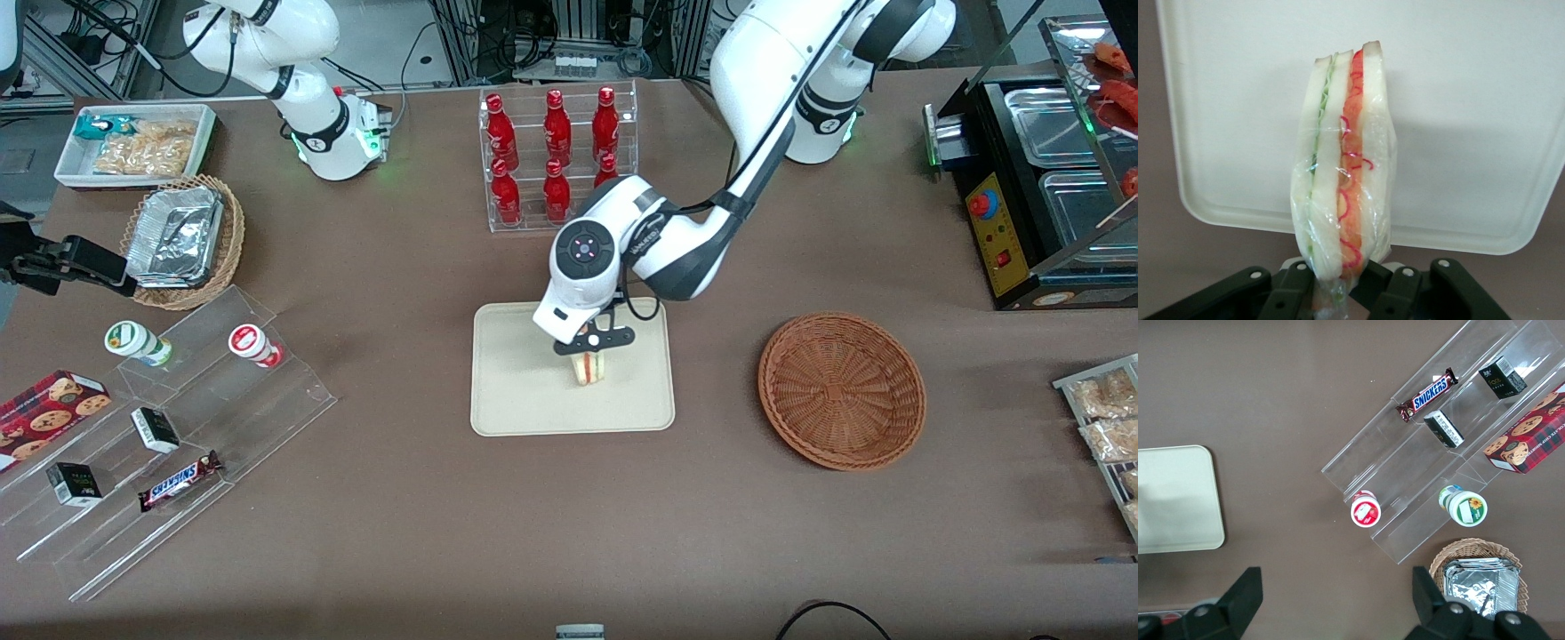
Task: Place sandwich from basket to tray
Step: 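Lower the held sandwich onto the cream tray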
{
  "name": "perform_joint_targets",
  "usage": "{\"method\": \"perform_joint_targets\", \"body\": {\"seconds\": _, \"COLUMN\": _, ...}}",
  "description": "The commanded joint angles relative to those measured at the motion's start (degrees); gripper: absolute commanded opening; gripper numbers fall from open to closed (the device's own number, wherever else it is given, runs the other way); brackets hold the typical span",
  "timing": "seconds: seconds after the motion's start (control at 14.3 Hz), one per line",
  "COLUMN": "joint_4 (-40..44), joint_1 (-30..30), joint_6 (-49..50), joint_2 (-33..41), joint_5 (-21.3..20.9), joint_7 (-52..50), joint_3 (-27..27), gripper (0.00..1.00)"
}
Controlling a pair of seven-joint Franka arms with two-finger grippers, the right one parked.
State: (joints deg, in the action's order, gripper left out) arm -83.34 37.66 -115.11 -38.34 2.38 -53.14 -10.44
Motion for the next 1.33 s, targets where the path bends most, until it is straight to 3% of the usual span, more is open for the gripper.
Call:
{"method": "perform_joint_targets", "body": {"seconds": 0.0, "joint_4": 2.3, "joint_1": 2.1, "joint_6": -0.8, "joint_2": -3.0, "joint_5": 0.3, "joint_7": -0.6, "joint_3": 0.9, "gripper": 0.10}}
{"method": "perform_joint_targets", "body": {"seconds": 0.91, "joint_4": 3.6, "joint_1": 2.5, "joint_6": -0.1, "joint_2": -6.0, "joint_5": -0.8, "joint_7": 3.0, "joint_3": 1.0, "gripper": 0.15}}
{"method": "perform_joint_targets", "body": {"seconds": 0.98, "joint_4": 3.6, "joint_1": 2.5, "joint_6": -0.2, "joint_2": -6.0, "joint_5": -0.7, "joint_7": 3.0, "joint_3": 1.0, "gripper": 0.19}}
{"method": "perform_joint_targets", "body": {"seconds": 1.05, "joint_4": 3.6, "joint_1": 2.5, "joint_6": -0.2, "joint_2": -6.0, "joint_5": -0.7, "joint_7": 3.0, "joint_3": 1.0, "gripper": 0.31}}
{"method": "perform_joint_targets", "body": {"seconds": 1.19, "joint_4": 3.6, "joint_1": 2.6, "joint_6": -0.4, "joint_2": -6.0, "joint_5": -0.9, "joint_7": 2.7, "joint_3": 1.0, "gripper": 0.68}}
{"method": "perform_joint_targets", "body": {"seconds": 1.26, "joint_4": 3.6, "joint_1": 2.6, "joint_6": -0.6, "joint_2": -6.0, "joint_5": -0.8, "joint_7": 2.7, "joint_3": 1.0, "gripper": 0.81}}
